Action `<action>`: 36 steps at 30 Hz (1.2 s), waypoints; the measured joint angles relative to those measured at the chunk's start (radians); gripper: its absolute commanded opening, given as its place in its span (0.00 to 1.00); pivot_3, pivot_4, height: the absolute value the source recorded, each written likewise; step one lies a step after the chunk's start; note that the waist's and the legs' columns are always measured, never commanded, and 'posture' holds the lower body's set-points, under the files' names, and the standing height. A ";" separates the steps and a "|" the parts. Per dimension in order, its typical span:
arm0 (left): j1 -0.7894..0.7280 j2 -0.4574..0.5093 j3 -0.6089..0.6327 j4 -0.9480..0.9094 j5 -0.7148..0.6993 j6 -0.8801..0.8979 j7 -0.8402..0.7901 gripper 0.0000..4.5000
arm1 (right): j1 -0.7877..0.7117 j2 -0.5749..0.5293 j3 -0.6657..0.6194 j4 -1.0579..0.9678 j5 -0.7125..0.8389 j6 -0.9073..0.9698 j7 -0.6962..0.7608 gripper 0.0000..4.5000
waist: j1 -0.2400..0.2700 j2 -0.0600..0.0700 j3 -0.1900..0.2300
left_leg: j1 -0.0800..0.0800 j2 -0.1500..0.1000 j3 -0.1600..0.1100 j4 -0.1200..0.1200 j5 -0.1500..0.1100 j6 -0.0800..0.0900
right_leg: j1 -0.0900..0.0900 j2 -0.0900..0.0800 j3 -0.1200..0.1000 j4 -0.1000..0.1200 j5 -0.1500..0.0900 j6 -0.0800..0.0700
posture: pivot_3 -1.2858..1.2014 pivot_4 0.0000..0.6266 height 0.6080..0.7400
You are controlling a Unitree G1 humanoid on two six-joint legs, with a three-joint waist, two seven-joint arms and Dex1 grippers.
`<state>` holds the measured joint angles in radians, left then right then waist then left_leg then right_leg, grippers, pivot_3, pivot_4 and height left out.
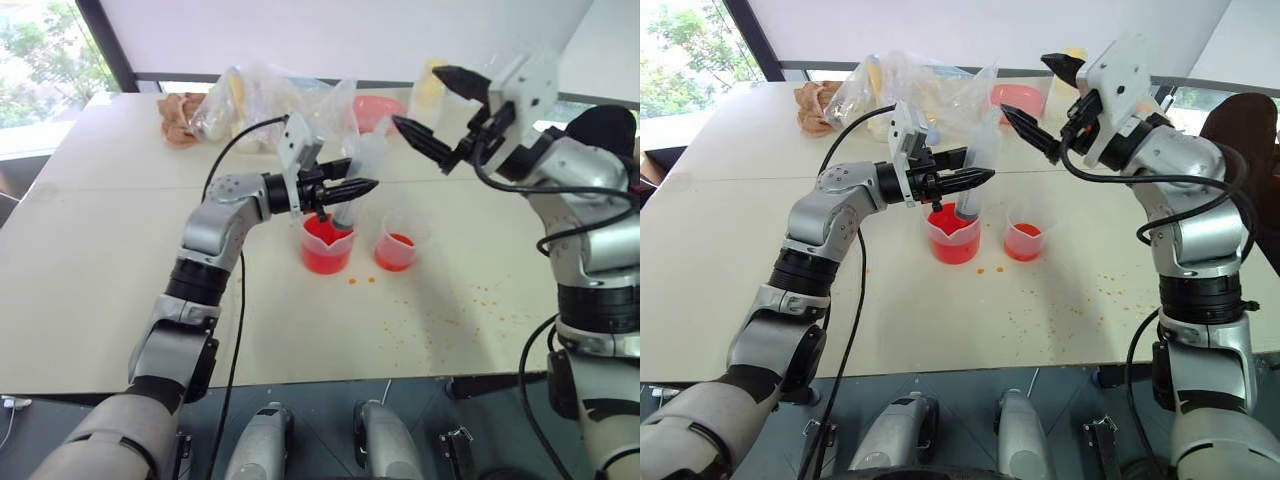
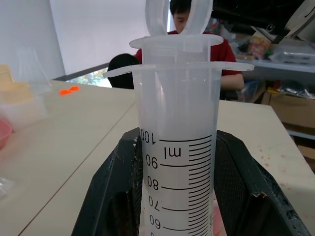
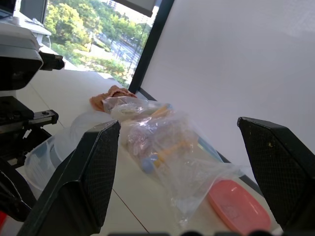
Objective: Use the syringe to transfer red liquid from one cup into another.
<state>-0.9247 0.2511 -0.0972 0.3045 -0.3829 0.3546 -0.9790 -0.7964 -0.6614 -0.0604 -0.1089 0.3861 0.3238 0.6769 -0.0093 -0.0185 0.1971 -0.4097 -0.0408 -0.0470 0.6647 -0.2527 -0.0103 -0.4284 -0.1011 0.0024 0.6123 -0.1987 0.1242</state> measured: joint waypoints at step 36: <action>0.058 0.003 -0.005 -0.002 0.043 -0.044 0.006 0.32 | 0.016 0.087 0.084 0.077 -0.089 -0.049 0.078 0.10 | -0.002 0.000 0.000 | 0.000 0.000 -0.001 0.000 0.000 0.000 | 0.000 0.001 0.000 0.000 0.000 0.000 | 0.52 0.24 1.00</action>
<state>-0.8666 0.2539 -0.1024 0.3026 -0.3397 0.3106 -0.9732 -0.7800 -0.5747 0.0238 -0.0317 0.2967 0.2751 0.7554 -0.0116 -0.0184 0.1971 -0.4096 -0.0408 -0.0479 0.6647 -0.2527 -0.0104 -0.4284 -0.1001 0.0024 0.6127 -0.1987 0.1242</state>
